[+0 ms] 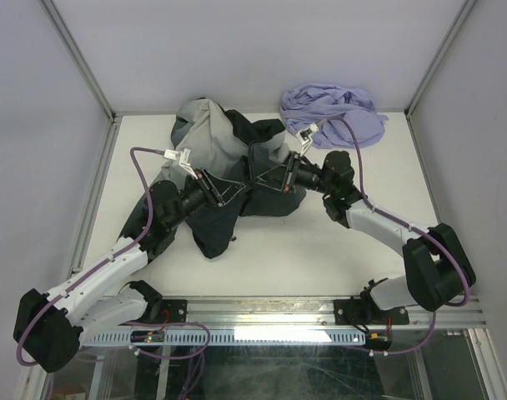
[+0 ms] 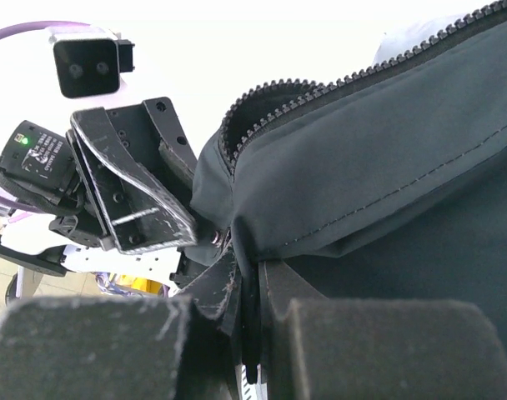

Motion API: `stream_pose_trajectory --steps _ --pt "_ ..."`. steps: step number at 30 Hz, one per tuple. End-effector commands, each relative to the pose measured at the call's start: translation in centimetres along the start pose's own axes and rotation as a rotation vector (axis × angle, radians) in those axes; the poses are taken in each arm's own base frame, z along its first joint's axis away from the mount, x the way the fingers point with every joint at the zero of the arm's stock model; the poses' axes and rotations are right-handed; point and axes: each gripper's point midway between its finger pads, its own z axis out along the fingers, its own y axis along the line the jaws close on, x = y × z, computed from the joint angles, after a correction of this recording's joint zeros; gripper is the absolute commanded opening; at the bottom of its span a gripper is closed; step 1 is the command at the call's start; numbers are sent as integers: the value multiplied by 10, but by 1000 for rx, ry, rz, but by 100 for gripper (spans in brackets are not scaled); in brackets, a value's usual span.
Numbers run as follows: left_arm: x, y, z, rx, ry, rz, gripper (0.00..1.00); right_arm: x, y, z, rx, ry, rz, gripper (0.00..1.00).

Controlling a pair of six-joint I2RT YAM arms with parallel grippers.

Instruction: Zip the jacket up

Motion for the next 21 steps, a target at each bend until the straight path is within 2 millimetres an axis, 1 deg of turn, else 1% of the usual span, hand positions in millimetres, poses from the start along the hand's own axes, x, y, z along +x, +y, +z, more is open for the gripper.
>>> stream_pose_trajectory --steps 1,6,12,14,19,21 --pt "-17 -18 -2 59 -72 -169 27 -13 30 -5 -86 -70 -101 0" --pt "-15 -16 -2 55 -76 -260 34 -8 32 -7 -94 -67 -104 0" --pt "-11 -15 0 49 -59 -292 38 -4 37 -5 -105 -73 -104 0" --pt "-10 -14 1 47 -54 -297 37 -3 37 -5 -107 -74 -103 0" --pt "-7 -17 2 67 -33 -296 28 -2 38 -3 -112 -75 -105 0" --pt "-5 -16 3 66 -26 -295 23 -1 38 -2 -112 -77 -108 0"
